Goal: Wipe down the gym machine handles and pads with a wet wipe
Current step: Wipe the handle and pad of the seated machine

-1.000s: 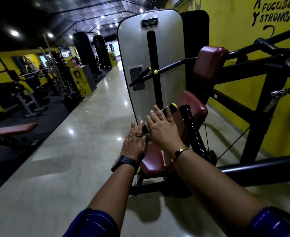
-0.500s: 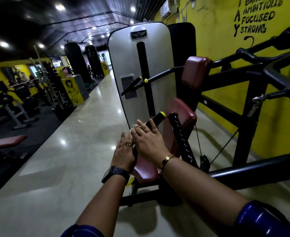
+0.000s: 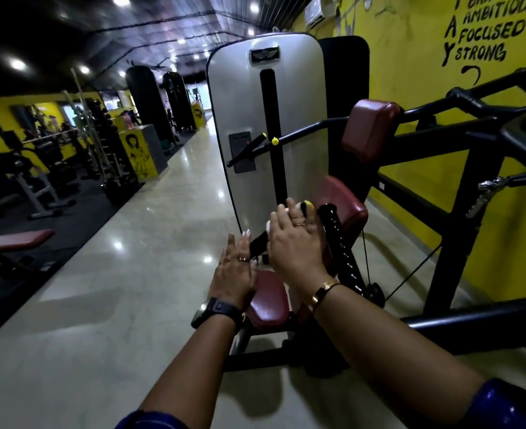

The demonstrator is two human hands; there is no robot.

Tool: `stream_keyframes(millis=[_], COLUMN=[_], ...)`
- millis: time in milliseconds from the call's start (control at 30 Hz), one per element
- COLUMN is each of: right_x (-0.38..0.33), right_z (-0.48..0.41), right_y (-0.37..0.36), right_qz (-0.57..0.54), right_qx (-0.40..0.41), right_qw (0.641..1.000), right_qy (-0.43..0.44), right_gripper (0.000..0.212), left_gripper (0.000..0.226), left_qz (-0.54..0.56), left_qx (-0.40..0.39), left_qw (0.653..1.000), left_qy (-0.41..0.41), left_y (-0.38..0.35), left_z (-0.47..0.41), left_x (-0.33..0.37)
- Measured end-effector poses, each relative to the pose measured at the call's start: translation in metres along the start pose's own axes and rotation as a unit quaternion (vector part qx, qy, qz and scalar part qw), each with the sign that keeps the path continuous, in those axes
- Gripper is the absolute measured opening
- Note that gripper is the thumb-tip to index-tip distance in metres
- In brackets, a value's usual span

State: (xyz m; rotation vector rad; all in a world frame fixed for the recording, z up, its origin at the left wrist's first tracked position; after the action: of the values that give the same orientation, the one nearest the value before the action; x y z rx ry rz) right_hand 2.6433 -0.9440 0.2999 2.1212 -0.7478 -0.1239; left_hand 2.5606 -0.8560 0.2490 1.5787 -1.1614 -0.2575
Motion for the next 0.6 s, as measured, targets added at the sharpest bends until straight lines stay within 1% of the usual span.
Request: stream_keyframes(millis=[33,67,100,133,200,267,367,500,600], right_x=[-0.019,-0.034,-0.040,-0.036,-0.017,0.010,0.030,0.047,0.050], right_z=[0.001,0.003,0.003,0.001,-0.006,-0.009,-0.015,-0.013,-0.008], right_y=[-0.010,-0.017,-0.019,-0.015,-0.004,0.009,0.010,0.007,0.010], right_qz=[-0.012,-0.028,-0.034,-0.035,-0.032,-0.036,-0.107,-0.245,-0.349], right_qx=[-0.030,-0.069,-0.076,-0.074,-0.022,0.027,0.086,0.121,0.136], right_qw=[0.999,0.996,0.995,0.996,0.999,0.999,0.989,0.952,0.907], right_qy=[0.035,0.049,0.047,0.042,0.035,0.002,-0.061,-0.136,-0.191], right_gripper=[0.046,0.048,0.051,0.050,0.042,0.041,0.039,0.046,0.039], left_gripper=[0.066,0.068,0.069,0.067,0.061,0.061,0.062,0.062,0.060], left_qz=[-0.012,-0.029,-0.039,-0.040,-0.026,-0.015,-0.015,-0.026,-0.061], left_qx=[-0.005,-0.013,-0.020,-0.024,-0.021,-0.015,-0.014,-0.018,-0.016], left_qw=[1.000,1.000,0.999,0.999,0.999,1.000,1.000,0.999,0.998], left_qy=[-0.003,-0.003,-0.001,0.001,0.000,0.002,0.009,0.008,0.000], left_y=[-0.002,-0.005,-0.006,-0.008,-0.007,-0.006,-0.006,-0.005,-0.006], left_z=[-0.001,-0.002,-0.002,-0.002,-0.001,0.000,0.000,0.002,0.002], left_x=[-0.001,-0.002,-0.004,-0.005,-0.005,-0.004,-0.004,-0.004,-0.004])
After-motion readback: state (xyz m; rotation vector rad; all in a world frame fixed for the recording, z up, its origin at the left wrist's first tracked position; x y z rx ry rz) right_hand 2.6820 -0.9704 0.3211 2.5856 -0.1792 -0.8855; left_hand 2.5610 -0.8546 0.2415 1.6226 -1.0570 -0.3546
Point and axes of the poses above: each hand's wrist, its own z-axis away from the middle knuckle, its own y-axis out of the back of the hand, x = y × z, the point moved 5 cm from there along -z, towards the middle knuckle, and after that the axes turned 12 degrees about y, right-handed, at the moved point
